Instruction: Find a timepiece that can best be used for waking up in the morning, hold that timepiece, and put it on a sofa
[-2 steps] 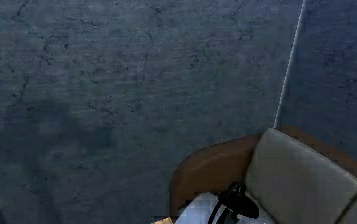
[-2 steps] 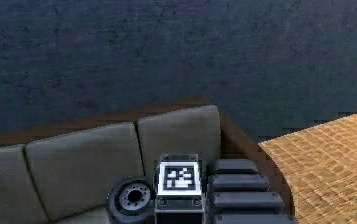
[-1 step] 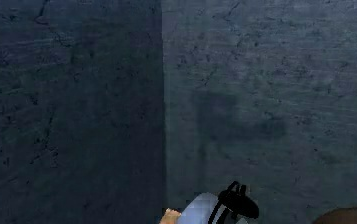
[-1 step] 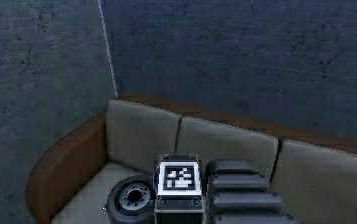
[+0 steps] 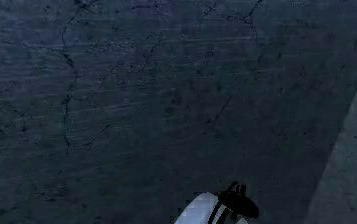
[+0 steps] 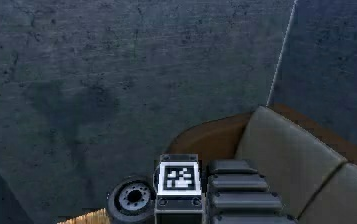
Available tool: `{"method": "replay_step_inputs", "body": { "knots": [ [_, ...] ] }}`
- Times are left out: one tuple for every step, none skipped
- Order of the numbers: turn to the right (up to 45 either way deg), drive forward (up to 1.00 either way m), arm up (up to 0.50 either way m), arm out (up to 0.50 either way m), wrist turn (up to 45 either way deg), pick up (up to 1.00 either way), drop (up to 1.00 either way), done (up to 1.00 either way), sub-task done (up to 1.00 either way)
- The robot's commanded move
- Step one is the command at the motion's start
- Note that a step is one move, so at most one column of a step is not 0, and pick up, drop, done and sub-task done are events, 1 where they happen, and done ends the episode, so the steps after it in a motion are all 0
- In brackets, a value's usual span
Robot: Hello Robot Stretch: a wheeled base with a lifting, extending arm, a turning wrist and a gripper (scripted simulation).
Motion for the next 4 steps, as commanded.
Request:
{"method": "replay_step_inputs", "body": {
  "knots": [
    [-45.0, 0.0, 0.0, 0.0, 0.0, 0.0, 0.0, 0.0, 0.0],
    [-6.0, 0.0, 0.0, 0.0, 0.0, 0.0, 0.0, 0.0, 0.0],
    [45.0, 0.0, 0.0, 0.0, 0.0, 0.0, 0.0, 0.0, 0.0],
    [45.0, 0.0, 0.0, 0.0, 0.0, 0.0, 0.0, 0.0, 0.0]
  ]
}}
